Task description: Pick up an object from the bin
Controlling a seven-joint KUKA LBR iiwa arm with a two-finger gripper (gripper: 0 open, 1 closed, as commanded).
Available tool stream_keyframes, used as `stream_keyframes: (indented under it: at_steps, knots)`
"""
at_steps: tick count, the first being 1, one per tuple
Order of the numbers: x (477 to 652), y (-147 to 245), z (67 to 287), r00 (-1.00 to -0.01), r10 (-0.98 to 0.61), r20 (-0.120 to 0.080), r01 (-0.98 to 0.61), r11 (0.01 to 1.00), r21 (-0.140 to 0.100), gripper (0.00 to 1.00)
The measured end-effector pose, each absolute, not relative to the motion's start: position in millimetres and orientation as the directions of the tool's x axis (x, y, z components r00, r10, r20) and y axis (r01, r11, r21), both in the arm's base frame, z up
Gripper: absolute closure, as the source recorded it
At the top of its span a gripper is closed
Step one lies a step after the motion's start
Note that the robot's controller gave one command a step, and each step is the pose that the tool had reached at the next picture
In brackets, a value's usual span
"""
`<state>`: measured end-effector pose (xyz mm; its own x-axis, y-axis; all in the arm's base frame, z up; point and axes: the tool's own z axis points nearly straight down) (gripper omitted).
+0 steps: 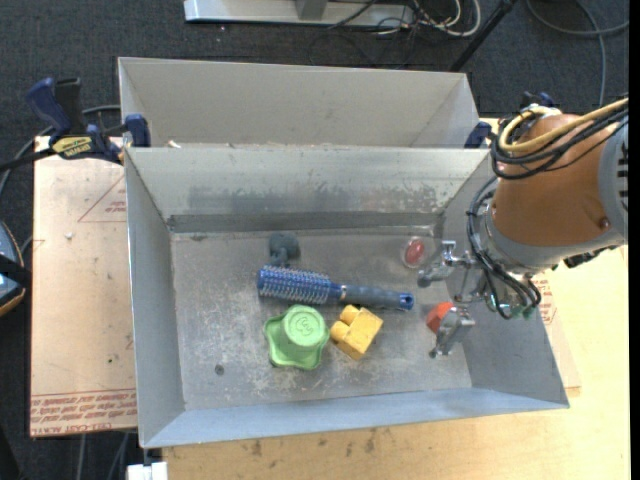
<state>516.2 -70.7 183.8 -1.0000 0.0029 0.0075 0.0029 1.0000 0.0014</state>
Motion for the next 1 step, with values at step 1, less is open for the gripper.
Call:
stream_keyframes:
  at_steps: [1]
  knots:
    - [540.2,-42.7,91.4,-1.0,0.0,-0.009,0.0,1.0,0.0,0.0]
